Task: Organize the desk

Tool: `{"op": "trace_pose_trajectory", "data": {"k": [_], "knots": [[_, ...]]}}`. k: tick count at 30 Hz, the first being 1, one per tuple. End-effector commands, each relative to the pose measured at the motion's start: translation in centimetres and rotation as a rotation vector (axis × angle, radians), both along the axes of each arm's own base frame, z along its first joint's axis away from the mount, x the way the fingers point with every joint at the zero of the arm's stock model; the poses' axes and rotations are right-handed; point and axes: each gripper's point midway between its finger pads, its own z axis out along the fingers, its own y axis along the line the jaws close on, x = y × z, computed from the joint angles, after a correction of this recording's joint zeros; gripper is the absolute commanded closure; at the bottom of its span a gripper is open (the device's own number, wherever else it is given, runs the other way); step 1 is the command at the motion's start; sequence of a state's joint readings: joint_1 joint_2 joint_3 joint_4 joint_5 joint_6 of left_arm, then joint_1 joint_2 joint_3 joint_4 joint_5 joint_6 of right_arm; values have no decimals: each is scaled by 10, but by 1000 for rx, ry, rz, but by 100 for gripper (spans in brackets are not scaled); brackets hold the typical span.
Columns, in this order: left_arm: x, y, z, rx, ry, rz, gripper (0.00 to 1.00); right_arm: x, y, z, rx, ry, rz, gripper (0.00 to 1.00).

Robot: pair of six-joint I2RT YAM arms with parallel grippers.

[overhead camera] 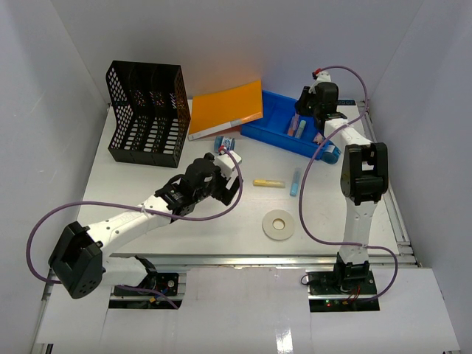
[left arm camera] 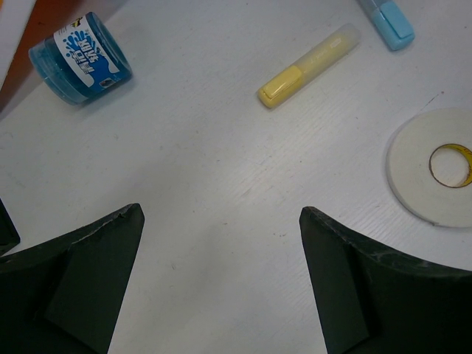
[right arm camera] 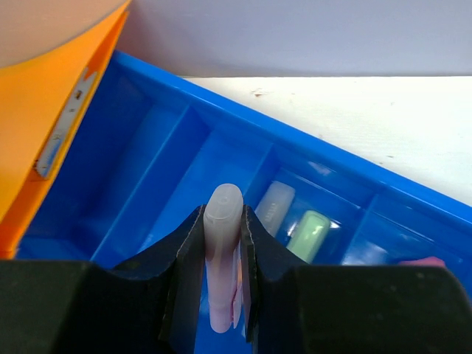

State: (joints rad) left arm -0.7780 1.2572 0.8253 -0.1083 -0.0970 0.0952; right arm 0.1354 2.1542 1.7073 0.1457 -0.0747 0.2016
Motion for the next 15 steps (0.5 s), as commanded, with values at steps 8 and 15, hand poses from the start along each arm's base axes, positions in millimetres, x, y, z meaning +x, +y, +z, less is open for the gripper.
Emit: {"op": "trace_pose_trajectory", "data": {"k": [8, 15], "knots": [[3, 3, 8, -5, -33, 9, 2, -8, -9, 57, -72, -128, 30, 17], [5, 11, 15, -1, -58, 40, 2, -110, 26, 105, -127, -128, 429, 15]]}}
